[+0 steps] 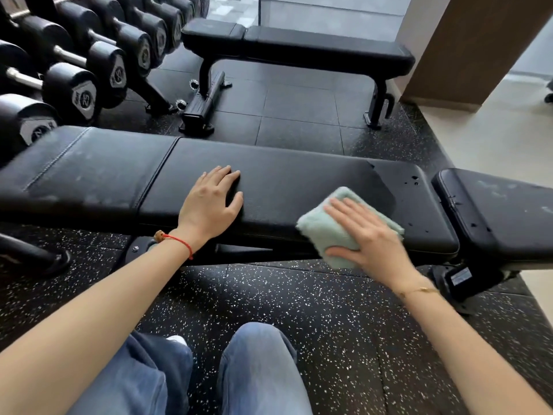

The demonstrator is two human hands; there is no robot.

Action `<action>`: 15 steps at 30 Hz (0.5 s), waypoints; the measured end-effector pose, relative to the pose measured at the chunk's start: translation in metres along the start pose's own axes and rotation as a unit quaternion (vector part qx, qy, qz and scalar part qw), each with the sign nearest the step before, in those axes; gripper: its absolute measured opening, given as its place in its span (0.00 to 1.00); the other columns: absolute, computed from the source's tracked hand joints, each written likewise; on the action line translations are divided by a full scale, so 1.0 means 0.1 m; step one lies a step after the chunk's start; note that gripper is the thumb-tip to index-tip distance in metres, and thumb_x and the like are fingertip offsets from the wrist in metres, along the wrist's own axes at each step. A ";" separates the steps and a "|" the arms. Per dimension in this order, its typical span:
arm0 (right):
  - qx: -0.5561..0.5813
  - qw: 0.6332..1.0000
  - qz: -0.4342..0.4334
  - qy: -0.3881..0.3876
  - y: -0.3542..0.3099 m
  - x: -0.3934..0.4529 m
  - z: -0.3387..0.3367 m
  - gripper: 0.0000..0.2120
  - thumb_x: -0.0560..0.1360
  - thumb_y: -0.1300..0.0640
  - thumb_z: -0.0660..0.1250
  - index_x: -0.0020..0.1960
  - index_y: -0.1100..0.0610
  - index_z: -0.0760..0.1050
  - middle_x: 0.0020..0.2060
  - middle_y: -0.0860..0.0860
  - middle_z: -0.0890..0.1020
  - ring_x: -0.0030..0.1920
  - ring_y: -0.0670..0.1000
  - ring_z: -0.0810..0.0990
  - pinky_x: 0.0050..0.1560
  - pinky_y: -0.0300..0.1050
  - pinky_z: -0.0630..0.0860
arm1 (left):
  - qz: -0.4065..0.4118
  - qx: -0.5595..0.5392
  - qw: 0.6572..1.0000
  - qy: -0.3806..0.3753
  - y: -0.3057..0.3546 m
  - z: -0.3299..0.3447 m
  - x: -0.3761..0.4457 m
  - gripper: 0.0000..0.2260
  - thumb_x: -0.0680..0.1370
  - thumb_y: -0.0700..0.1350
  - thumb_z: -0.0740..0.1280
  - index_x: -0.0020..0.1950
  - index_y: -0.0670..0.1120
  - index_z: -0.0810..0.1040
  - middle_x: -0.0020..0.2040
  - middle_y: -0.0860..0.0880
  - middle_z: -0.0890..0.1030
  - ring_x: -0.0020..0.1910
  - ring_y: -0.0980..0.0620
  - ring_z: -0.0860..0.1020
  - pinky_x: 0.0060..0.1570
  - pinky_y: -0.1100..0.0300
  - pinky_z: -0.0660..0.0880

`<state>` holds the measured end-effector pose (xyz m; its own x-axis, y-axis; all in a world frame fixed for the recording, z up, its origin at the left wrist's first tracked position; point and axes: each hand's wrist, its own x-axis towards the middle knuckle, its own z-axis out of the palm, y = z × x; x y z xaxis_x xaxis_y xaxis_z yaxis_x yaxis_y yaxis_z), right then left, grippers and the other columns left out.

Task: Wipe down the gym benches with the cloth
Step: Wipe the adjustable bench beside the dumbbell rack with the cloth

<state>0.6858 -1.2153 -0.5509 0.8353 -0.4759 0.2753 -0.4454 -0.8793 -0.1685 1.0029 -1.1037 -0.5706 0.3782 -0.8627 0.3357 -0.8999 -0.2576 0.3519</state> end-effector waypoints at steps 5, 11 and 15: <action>0.018 0.986 0.163 -0.030 0.29 0.55 0.00 0.30 0.79 0.40 0.59 0.76 0.53 0.62 0.76 0.52 0.64 0.78 0.52 0.56 0.77 0.52 0.50 | -0.008 0.009 1.000 -0.001 0.06 0.01 -0.01 0.23 0.80 0.50 0.60 0.74 0.46 0.68 0.75 0.45 0.66 0.76 0.48 0.61 0.77 0.51 0.52; 0.051 0.996 0.056 -0.037 -0.55 0.82 0.28 0.28 0.80 0.41 0.57 0.77 0.49 0.60 0.77 0.49 0.60 0.79 0.51 0.52 0.79 0.49 0.45 | -0.001 0.011 1.000 -0.008 0.02 -0.01 -0.01 0.23 0.80 0.51 0.59 0.75 0.47 0.67 0.76 0.46 0.66 0.77 0.49 0.60 0.77 0.53 0.52; 0.064 0.997 0.048 -0.002 -0.12 0.33 0.10 0.28 0.79 0.40 0.57 0.75 0.51 0.65 0.74 0.47 0.65 0.76 0.47 0.58 0.78 0.42 0.47 | 0.004 0.014 1.000 -0.009 0.01 -0.01 -0.01 0.23 0.80 0.51 0.59 0.75 0.47 0.66 0.76 0.46 0.66 0.77 0.49 0.60 0.77 0.53 0.51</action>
<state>0.7216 -1.2201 -0.5493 0.7917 -0.5581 0.2483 -0.4798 -0.8197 -0.3128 1.0014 -1.1027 -0.5701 0.3673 -0.8724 0.3226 -0.9086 -0.2624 0.3250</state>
